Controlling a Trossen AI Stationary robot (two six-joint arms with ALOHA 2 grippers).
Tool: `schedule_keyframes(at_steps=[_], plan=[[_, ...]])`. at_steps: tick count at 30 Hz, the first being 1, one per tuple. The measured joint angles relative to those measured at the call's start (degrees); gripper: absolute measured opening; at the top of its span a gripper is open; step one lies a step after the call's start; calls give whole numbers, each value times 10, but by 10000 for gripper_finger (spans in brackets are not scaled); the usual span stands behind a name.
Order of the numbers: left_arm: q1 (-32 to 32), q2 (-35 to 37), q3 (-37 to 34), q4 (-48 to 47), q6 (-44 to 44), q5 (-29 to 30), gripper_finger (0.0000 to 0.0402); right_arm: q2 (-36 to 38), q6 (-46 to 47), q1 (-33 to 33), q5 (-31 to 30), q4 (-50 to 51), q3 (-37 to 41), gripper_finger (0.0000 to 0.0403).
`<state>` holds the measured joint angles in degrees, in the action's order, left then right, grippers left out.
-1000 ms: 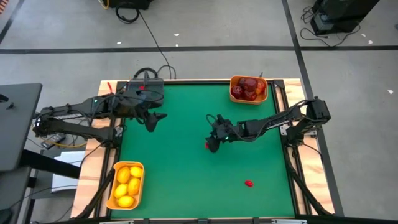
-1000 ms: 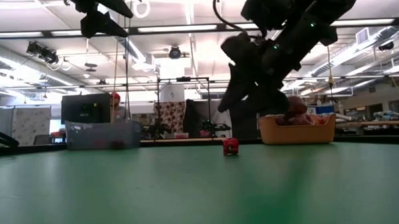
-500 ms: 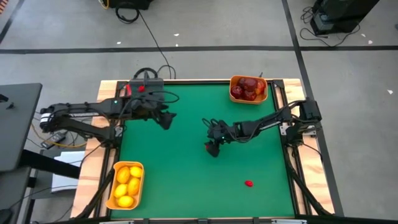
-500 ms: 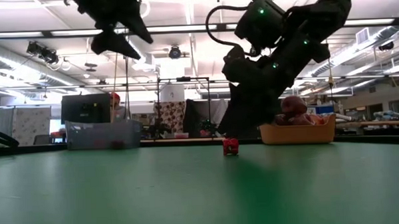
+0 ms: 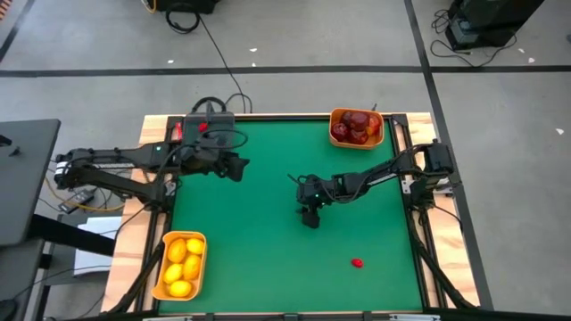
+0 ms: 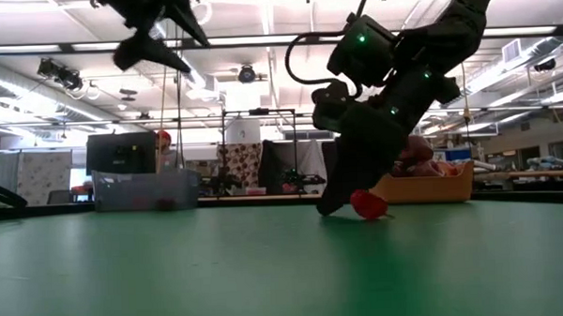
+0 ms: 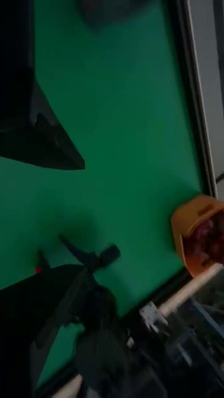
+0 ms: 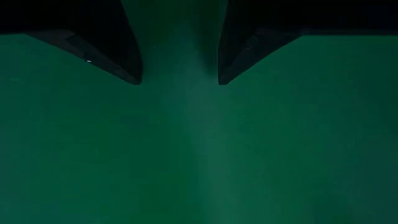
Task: Sort produce into baskets
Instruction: Put the top red chili pepper into the black bin
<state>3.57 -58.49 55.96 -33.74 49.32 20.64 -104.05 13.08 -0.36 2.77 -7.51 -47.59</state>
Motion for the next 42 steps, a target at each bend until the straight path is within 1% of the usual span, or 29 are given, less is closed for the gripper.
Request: schedule_keyframes(at_steps=[3, 5, 7, 10, 13, 15, 18, 23, 24, 26, 29, 31, 33, 35, 38, 40, 42], plan=[[-26, 28, 0, -46, 11, 46, 257, -5, 2, -4, -6, -9, 0, 220], [-39, 49, 0, -80, 21, 89, 250, -6, 20, -4, -4, -10, 0, 220], [-42, 73, 0, -92, 21, 111, 244, -7, 44, -4, -2, -10, -1, 220], [-41, 100, 0, -95, -3, 105, 235, -7, 58, -6, -10, -4, -1, 211], [-42, 111, 0, -97, -9, 93, 228, -7, 65, -11, -33, -8, -1, 190], [-45, 110, 0, -103, -17, 88, 225, -8, 63, -14, -41, -10, -1, 170], [-48, 101, 0, -126, -42, 84, 223, -8, 63, -18, -53, -8, 0, 128], [-48, 103, 0, -176, -48, 92, 222, -6, 98, -17, -42, -7, 0, 26], [-48, 104, 0, -178, -48, 92, 222, -4, 103, -18, -37, -6, 0, 14], [-48, 105, 0, -177, -47, 89, 222, 6, 119, -18, -30, -6, 0, 12], [-48, 99, 0, -173, -40, 67, 222, 29, 158, -13, -7, 10, -12, 11], [-49, 90, 0, -165, -39, 50, 222, 47, 157, -11, -1, 18, -24, 7], [-55, 73, 0, -163, -43, 40, 222, 64, 145, -11, -16, 18, -35, 7], [-60, 53, 0, -153, -65, 39, 222, 76, 134, -11, -31, 18, -43, 6], [-65, 18, 0, -132, -101, 34, 222, 86, 122, -11, -35, 29, -48, 6], [-66, -8, 0, -100, -129, 21, 222, 88, 115, -12, -32, 53, -48, 18], [-66, -34, 0, -64, -163, -8, 222, 88, 78, -21, -21, 92, -48, 45]])
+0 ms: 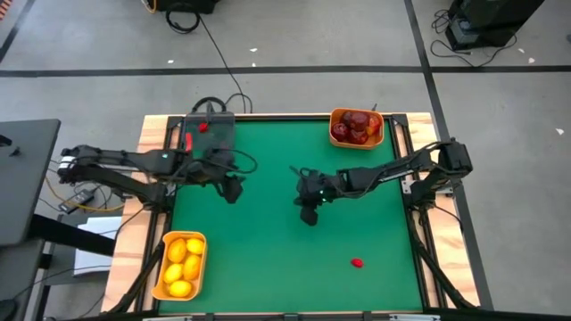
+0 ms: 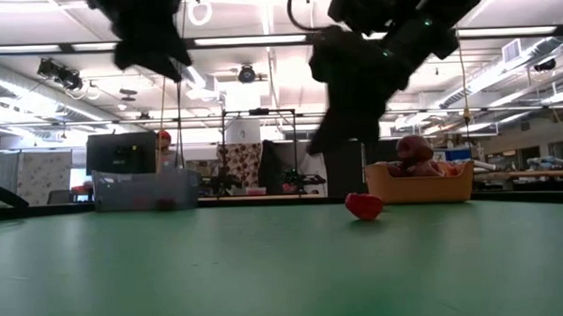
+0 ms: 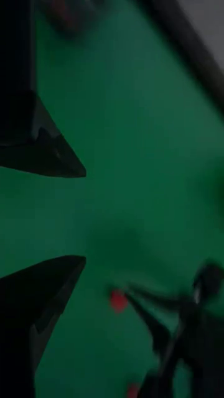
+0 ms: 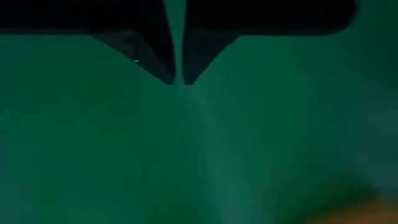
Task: Sort produce into baskets
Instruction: Put the top red chili pepper into the black bin, then put the red chili pepper into the black bin
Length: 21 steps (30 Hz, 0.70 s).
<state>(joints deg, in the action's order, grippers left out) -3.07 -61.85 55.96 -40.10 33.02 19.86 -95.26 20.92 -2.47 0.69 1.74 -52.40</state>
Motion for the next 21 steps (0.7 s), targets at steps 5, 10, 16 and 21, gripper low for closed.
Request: schedule_keyframes(at_steps=[5, 10, 16, 21], plan=[[0, -61, 0, 118, -72, -119, 222, -3, -55, -25, 44, 62, 0, 146], [0, -110, 0, 185, -100, -152, 222, -3, -45, -55, -4, 90, 6, 235], [0, -152, 0, 206, -99, -156, 222, -3, -39, -63, -29, 79, 47, 260], [1, -169, 0, 234, -95, -156, 222, -3, -15, -63, -17, 59, 63, 222]])
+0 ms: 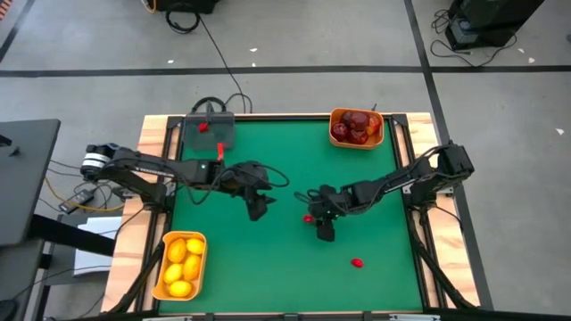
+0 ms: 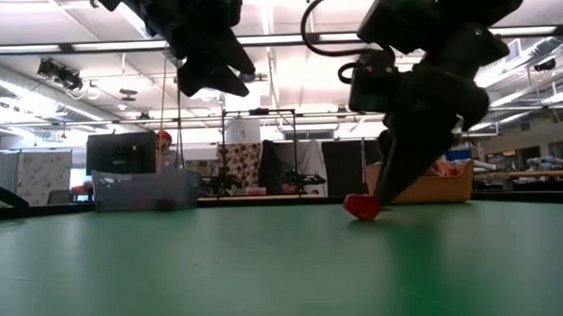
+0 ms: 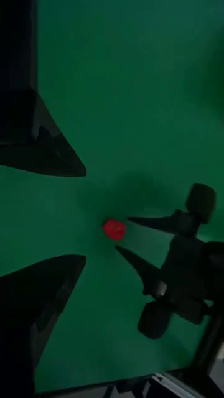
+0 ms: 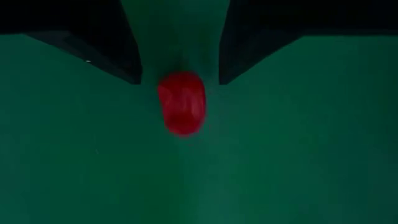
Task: Sort produce into baskets
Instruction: Put the red chili pepper into the black bin
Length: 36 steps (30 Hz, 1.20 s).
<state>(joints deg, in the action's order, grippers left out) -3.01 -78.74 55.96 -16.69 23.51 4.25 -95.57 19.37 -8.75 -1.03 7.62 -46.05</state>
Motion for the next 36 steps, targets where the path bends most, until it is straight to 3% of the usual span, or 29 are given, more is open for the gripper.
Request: schedule_keyframes(at_steps=[10, 17, 26, 36], plan=[[1, -5, 0, 21, 32, -10, 222, -33, 6, 21, 13, -66, 25, 143], [0, -4, 0, 84, 53, -21, 223, -28, 32, 39, 42, -115, 32, 13], [5, -3, 0, 114, 175, -39, 224, 42, 61, 67, -22, -157, -10, 6], [39, -3, 0, 132, 180, 11, 238, 85, 30, 103, 25, -158, -28, 6]])
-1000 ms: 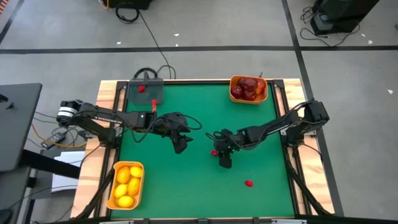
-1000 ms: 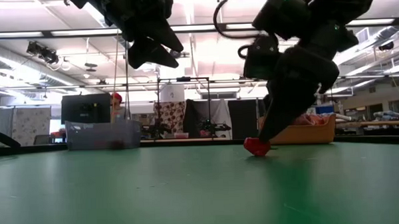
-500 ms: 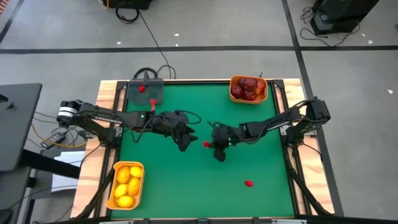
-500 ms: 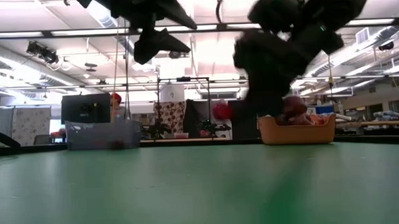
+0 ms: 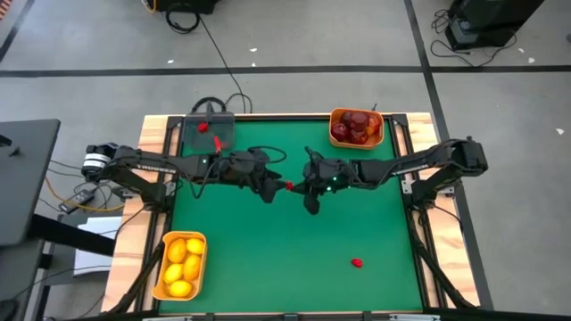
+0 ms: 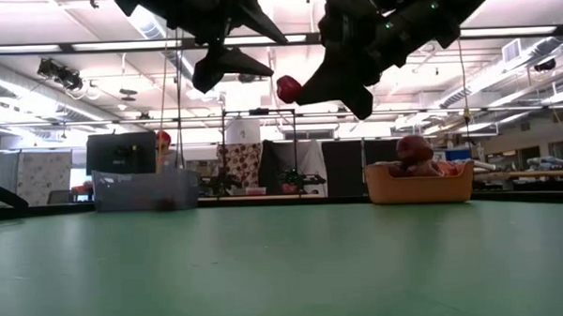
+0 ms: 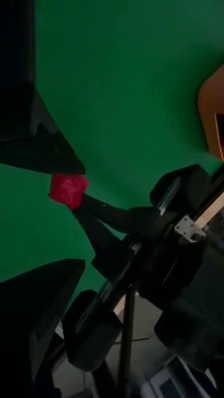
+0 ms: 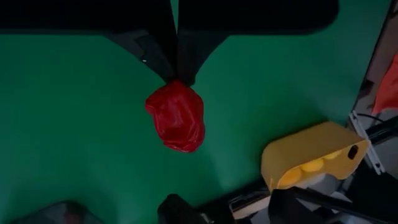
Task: Sort produce into baskets
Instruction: Put the red chili pepper into the black bin
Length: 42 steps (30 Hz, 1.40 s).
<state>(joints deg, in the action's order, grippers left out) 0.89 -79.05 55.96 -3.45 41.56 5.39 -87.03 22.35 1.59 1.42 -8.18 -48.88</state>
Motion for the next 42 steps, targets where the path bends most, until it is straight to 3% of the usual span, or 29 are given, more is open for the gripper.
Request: schedule_keyframes(at_steps=[5, 13, 19, 29, 36, 42], plan=[[13, 0, 0, 2, 27, -21, 268, 21, 0, 10, 2, -3, 0, 6], [13, 0, 0, 10, -26, -50, 298, 29, 0, 20, 37, -39, 0, 5], [15, 0, 0, 20, -44, -45, 259, 28, 0, 19, 43, -53, 0, 5], [18, 0, 0, 24, -71, -36, 151, 28, -3, 19, 67, -76, 0, 8], [51, 0, 0, 15, -67, -30, 88, 28, -11, 19, 28, -74, 0, 93], [109, 0, 0, -18, -81, -21, 68, 28, 1, 21, -23, -55, 0, 182]])
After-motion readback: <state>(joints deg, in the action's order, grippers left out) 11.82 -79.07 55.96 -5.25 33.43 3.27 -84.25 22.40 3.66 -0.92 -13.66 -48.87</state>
